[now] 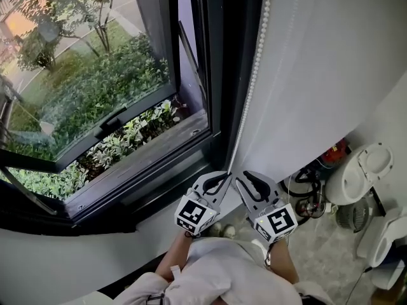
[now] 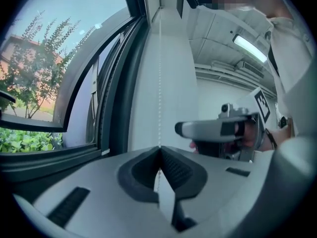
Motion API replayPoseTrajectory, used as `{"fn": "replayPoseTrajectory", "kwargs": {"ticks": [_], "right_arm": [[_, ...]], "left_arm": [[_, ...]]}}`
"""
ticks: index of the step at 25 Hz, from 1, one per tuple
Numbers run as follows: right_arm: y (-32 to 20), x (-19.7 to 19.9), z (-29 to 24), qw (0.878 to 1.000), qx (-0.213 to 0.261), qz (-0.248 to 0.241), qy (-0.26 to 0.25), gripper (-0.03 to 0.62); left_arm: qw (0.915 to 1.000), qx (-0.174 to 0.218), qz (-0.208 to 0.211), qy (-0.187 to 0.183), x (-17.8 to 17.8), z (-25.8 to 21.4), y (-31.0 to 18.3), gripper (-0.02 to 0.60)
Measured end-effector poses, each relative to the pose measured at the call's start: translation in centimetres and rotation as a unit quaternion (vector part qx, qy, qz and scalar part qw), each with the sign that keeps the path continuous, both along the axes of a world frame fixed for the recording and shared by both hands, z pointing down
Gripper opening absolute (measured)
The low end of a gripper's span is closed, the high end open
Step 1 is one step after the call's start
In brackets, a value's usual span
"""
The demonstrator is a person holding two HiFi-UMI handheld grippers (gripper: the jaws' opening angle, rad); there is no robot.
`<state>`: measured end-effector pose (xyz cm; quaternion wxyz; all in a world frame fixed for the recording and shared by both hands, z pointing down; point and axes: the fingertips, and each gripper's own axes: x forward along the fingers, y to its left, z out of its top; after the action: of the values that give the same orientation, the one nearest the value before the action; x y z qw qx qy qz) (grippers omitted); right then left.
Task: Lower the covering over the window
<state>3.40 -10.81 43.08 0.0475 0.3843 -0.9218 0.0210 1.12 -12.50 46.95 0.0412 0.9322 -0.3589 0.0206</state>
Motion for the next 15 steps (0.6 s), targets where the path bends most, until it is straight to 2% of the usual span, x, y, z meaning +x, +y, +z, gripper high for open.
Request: {"fn": "replayPoseTrajectory", "kwargs": {"ticks": [8,15], "right_arm": [[-1.1,-1.6,-8.5,0.995,0.09,-0.026,-0.016,0.101],[-2.4,-3.0,-12.5,0.99,0.137,-0.036,-0.023,0.091]], "left_arm": [[0.9999,-0.006,0.01,0.008,0.7,1.0,0.4,0.012],[0.9998,-0.006,0.015,0.016,0.8,1.2,0.4,0.012]]}}
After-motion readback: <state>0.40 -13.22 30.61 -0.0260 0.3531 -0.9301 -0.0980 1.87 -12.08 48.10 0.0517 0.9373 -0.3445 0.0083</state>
